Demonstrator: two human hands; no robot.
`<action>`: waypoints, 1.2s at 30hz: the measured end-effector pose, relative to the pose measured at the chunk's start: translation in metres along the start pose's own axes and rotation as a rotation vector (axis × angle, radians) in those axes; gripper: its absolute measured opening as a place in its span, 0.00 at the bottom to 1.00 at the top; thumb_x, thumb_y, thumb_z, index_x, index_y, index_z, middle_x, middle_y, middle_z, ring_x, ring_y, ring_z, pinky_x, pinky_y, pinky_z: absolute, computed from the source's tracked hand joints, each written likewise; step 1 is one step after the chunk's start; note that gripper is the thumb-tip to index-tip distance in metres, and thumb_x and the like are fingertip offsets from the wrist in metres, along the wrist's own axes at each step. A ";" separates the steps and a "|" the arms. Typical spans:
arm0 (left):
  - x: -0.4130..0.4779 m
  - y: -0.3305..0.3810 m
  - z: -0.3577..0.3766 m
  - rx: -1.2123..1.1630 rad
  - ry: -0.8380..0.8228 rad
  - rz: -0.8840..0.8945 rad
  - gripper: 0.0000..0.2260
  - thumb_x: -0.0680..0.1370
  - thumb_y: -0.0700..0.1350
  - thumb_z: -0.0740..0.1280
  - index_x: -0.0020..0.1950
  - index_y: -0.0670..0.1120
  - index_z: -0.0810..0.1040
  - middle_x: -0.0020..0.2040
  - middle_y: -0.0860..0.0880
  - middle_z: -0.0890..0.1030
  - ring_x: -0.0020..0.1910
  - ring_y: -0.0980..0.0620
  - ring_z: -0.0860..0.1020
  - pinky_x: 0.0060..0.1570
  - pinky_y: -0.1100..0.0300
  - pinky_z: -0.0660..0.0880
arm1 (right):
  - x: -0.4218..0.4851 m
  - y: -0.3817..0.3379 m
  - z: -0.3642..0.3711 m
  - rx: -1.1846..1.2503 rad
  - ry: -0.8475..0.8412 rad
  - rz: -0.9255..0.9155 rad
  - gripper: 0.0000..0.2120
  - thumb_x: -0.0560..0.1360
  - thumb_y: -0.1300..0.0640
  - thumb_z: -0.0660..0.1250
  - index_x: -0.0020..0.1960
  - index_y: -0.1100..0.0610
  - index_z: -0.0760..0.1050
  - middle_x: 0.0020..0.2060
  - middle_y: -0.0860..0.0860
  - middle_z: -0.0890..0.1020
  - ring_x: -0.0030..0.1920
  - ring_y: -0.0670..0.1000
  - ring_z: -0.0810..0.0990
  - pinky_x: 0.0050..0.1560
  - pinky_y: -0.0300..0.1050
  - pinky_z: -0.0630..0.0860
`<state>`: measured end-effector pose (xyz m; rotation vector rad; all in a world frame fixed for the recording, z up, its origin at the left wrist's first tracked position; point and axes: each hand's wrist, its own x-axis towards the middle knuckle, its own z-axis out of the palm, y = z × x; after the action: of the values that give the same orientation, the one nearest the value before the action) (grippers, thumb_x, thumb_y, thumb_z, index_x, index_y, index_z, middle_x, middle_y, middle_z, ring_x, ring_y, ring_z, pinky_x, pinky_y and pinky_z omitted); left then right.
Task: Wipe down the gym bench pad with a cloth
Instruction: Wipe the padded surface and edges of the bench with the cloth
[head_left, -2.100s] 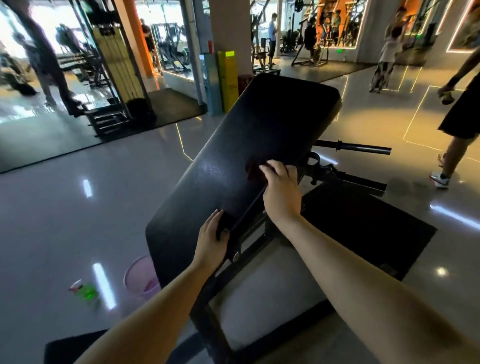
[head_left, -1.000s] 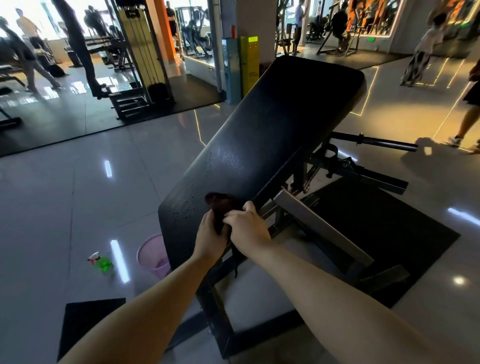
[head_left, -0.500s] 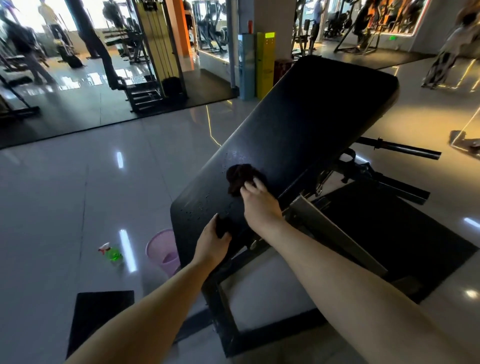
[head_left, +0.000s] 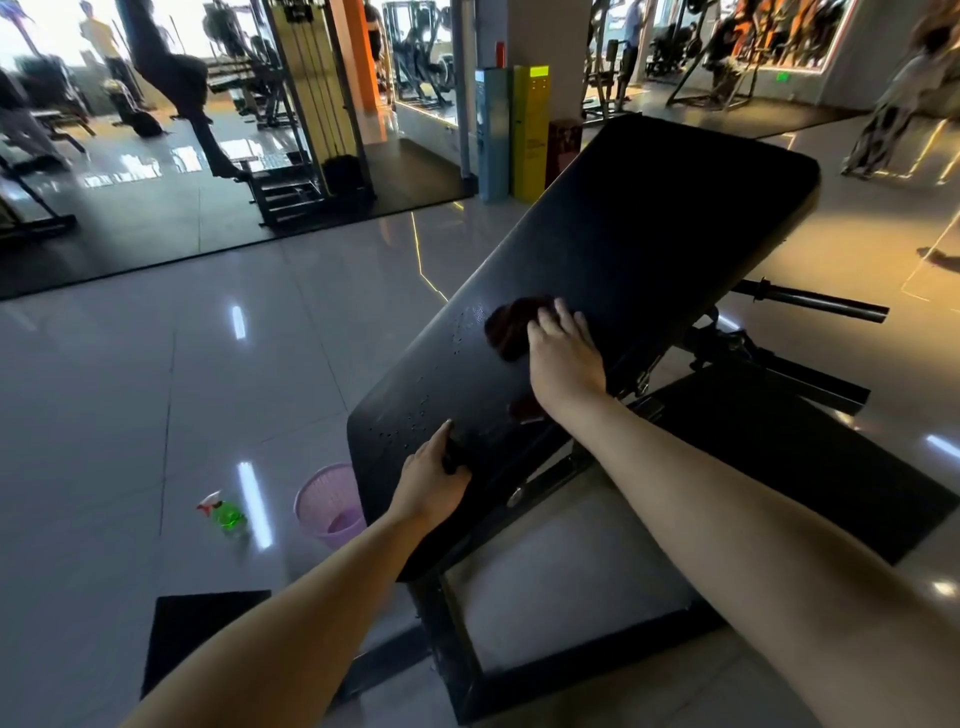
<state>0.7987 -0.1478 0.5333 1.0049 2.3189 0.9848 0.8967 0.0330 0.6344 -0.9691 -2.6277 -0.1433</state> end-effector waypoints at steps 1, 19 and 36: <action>0.003 -0.002 0.000 0.009 0.008 0.006 0.33 0.77 0.46 0.66 0.81 0.58 0.59 0.73 0.50 0.74 0.72 0.47 0.72 0.72 0.43 0.69 | 0.000 0.000 -0.001 -0.030 -0.026 0.014 0.24 0.81 0.60 0.51 0.76 0.60 0.61 0.78 0.56 0.59 0.79 0.58 0.49 0.78 0.55 0.48; 0.051 0.056 -0.003 -0.239 -0.112 0.189 0.33 0.80 0.55 0.63 0.82 0.59 0.53 0.84 0.52 0.52 0.82 0.49 0.51 0.80 0.42 0.52 | -0.008 -0.023 -0.001 0.412 0.095 0.038 0.23 0.78 0.69 0.54 0.69 0.56 0.73 0.70 0.50 0.72 0.75 0.49 0.61 0.73 0.48 0.62; 0.083 -0.007 -0.017 0.071 0.047 0.212 0.27 0.83 0.40 0.58 0.82 0.52 0.57 0.84 0.50 0.50 0.82 0.48 0.50 0.81 0.49 0.50 | -0.021 -0.031 0.029 -0.037 0.133 0.170 0.18 0.78 0.55 0.60 0.66 0.54 0.76 0.70 0.50 0.73 0.76 0.56 0.60 0.77 0.58 0.50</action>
<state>0.7311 -0.0961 0.5311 1.2909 2.3351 1.0216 0.8832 0.0027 0.6006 -1.1494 -2.4182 -0.2081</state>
